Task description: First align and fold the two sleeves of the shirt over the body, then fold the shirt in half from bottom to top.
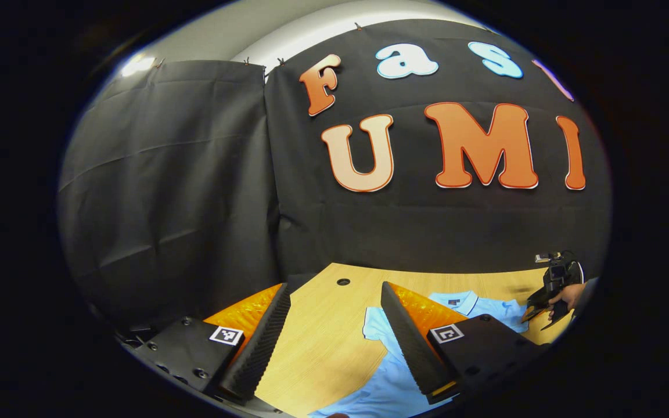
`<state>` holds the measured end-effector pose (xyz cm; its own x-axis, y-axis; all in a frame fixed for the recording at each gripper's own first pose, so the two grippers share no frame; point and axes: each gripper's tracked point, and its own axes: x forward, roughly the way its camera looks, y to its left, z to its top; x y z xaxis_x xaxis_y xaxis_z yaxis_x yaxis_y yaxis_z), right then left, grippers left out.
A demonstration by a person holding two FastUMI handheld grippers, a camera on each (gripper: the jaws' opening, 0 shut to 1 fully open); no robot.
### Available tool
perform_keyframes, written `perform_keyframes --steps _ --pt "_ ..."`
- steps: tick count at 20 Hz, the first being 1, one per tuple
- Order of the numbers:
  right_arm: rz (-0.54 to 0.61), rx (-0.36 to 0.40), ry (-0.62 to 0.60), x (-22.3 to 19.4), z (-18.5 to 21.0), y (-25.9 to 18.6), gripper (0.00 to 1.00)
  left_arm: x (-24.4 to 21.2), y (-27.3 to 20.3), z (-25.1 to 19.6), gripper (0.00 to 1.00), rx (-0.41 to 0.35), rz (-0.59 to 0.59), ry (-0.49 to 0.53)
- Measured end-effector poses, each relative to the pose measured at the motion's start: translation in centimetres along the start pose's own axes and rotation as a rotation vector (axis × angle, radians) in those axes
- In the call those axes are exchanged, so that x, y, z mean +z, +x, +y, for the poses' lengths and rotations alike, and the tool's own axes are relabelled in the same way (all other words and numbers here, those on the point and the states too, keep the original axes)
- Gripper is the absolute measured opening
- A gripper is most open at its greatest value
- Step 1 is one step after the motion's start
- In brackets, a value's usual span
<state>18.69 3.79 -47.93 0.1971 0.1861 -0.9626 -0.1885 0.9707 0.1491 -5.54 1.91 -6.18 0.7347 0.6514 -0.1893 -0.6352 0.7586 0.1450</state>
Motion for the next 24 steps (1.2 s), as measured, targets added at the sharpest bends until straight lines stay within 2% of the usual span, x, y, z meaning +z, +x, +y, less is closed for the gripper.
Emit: perform_keyframes --steps 1,3,5,7,9,16,19,24 --pt "-0.01 0.014 -0.009 0.1 0.0 0.0 0.1 0.5 -0.2 0.0 1.0 -0.003 -0.014 -0.001" --pt "-0.018 0.047 0.015 0.2 0.0 -0.1 0.05 1.1 -0.7 0.1 1.0 -0.005 -0.039 -0.007" --pt "-0.021 0.173 0.13 0.9 1.7 -1.0 0.03 0.9 -1.2 0.2 1.0 -0.002 -0.037 -0.01" --pt "-0.081 0.218 0.191 2.5 2.0 -1.6 0.03 0.8 -1.5 0.5 1.0 0.006 -0.032 -0.007" --pt "-0.127 0.266 0.172 3.3 3.3 -2.8 0.03 1.1 -2.0 1.1 1.0 0.015 -0.044 0.002" --pt "-0.145 0.388 0.083 2.5 8.8 -6.0 0.03 1.0 -1.2 1.8 1.0 0.001 -0.051 0.004" --pt "-0.167 0.382 0.047 2.3 10.3 -6.4 0.03 0.5 0.5 1.7 1.0 -0.044 -0.036 -0.009" --pt "-0.148 0.375 -0.004 0.3 13.1 -8.3 0.1 -4.3 5.9 -1.5 1.0 -0.267 0.156 -0.159"
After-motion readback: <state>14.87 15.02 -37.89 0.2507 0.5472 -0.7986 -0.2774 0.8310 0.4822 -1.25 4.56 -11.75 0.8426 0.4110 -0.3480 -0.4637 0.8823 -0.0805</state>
